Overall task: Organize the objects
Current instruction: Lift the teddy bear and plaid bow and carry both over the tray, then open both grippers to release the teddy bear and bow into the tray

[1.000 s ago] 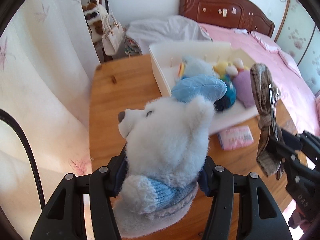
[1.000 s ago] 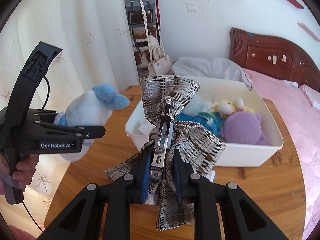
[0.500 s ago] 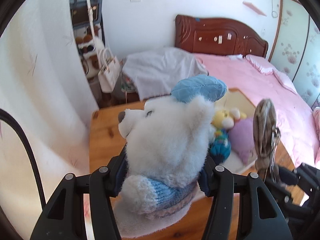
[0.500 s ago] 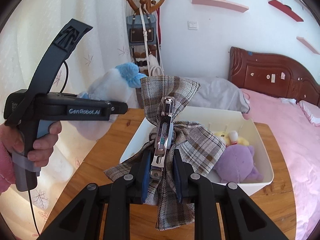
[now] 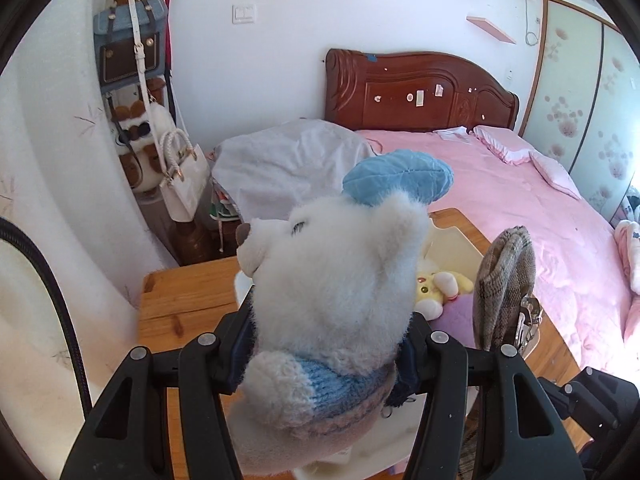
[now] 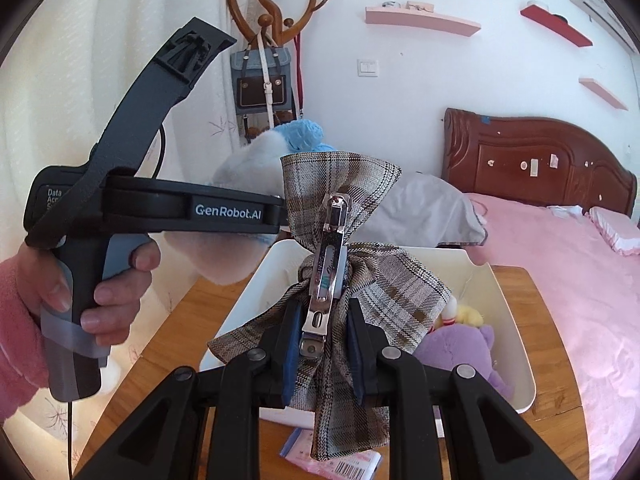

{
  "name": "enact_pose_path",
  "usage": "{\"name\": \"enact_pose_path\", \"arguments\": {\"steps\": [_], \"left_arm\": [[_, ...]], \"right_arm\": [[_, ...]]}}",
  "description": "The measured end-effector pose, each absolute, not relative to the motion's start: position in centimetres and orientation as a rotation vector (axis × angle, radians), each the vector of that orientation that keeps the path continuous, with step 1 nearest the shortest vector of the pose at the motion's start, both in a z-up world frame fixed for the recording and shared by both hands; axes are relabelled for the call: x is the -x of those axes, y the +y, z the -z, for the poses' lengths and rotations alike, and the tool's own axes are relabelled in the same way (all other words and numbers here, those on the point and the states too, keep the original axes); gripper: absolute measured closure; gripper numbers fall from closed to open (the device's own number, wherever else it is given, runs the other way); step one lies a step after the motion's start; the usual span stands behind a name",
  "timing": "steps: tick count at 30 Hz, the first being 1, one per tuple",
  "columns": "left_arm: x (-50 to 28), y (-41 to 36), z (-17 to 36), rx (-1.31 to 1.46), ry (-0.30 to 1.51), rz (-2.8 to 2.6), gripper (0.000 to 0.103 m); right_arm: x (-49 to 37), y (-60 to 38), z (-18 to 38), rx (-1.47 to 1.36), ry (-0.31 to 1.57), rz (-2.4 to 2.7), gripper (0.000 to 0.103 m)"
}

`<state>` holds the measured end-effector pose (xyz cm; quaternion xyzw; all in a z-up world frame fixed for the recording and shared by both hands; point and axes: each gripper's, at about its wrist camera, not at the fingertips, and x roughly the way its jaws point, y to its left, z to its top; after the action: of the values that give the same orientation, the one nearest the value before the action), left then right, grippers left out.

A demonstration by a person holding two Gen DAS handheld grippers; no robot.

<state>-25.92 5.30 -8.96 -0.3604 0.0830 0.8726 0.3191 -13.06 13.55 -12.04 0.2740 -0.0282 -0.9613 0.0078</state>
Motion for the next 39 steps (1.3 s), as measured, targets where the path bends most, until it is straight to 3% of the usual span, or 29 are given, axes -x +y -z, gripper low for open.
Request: {"name": "enact_pose_path", "arguments": {"steps": [18, 27, 31, 34, 39], "left_arm": [[28.9, 8.1, 12.2, 1.143, 0.092, -2.319, 0.04], [29.0, 8.8, 12.9, 1.223, 0.095, -2.362, 0.039], [28.5, 8.8, 12.7, 1.216, 0.112, -2.413, 0.038], [27.9, 8.6, 12.0, 1.187, 0.107, -2.456, 0.029], [27.3, 8.2, 11.1, 1.182, 0.091, -2.494, 0.028]], "right_arm": [[17.8, 16.3, 15.5, -1.034, -0.105, 3.017, 0.079], [18.6, 18.0, 16.5, -1.127, -0.145, 2.984, 0.072], [18.3, 18.5, 16.1, -1.112, -0.148, 2.969, 0.06], [17.8, 18.7, 15.6, -1.089, -0.171, 2.954, 0.045], [17.4, 19.1, 14.8, -1.079, -0.2, 2.94, 0.034]]}}
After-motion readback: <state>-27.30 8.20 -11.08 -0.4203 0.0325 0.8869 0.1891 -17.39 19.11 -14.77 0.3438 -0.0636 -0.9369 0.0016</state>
